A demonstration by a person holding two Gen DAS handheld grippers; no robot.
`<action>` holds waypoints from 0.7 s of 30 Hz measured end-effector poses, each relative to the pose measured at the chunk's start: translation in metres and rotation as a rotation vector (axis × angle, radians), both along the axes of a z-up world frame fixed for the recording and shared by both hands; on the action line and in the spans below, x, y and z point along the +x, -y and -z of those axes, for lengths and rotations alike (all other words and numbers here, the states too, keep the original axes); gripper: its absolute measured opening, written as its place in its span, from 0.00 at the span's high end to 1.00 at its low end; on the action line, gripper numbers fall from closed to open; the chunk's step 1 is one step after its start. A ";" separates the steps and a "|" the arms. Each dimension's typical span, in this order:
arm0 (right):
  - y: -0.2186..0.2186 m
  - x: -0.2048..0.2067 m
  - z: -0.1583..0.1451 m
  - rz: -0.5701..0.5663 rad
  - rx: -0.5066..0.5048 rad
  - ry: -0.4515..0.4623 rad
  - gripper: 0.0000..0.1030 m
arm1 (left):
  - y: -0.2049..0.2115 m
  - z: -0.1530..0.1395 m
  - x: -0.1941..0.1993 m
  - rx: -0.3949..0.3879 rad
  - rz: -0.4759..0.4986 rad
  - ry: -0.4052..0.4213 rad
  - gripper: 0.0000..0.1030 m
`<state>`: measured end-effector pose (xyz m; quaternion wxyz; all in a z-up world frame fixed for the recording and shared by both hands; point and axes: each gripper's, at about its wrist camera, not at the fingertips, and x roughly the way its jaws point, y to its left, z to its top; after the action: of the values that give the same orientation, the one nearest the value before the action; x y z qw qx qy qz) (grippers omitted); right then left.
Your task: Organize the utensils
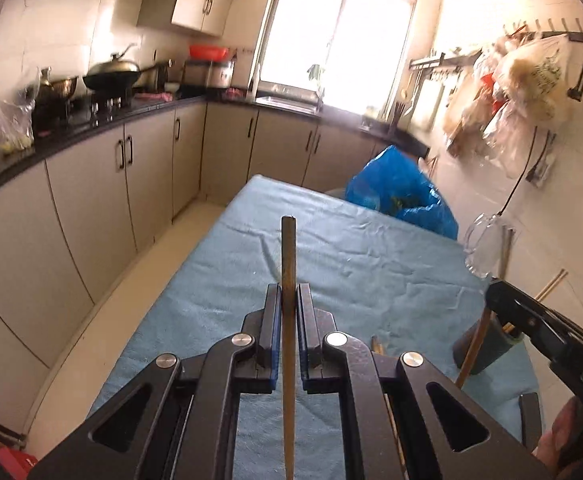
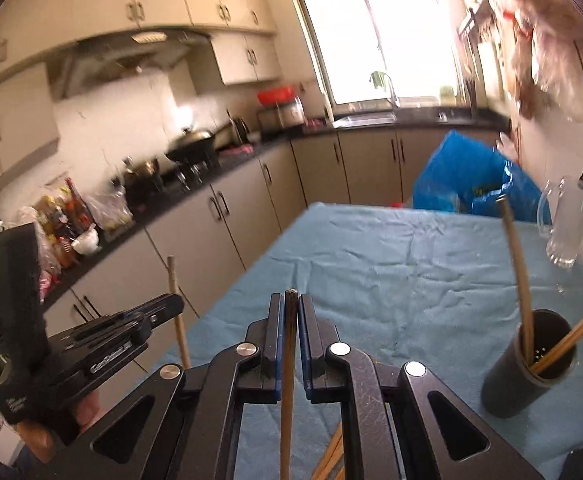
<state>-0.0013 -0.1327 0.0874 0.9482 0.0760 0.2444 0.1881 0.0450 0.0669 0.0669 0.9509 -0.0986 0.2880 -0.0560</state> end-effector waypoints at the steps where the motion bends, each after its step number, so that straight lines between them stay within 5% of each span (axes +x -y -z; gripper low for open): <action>1: 0.002 -0.007 -0.002 -0.002 0.000 0.020 0.93 | 0.002 -0.001 -0.005 0.006 0.001 0.008 0.93; 17: 0.034 -0.060 -0.014 0.001 0.058 0.130 0.92 | 0.021 -0.009 -0.036 0.078 0.025 0.044 0.94; 21: 0.039 -0.061 -0.015 0.019 0.072 0.135 0.93 | 0.018 -0.007 -0.021 0.059 0.051 -0.014 0.94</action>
<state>-0.0626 -0.1722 0.1023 0.9609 0.0997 0.1723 0.1926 0.0245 0.0491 0.0736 0.9495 -0.0633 0.2988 -0.0710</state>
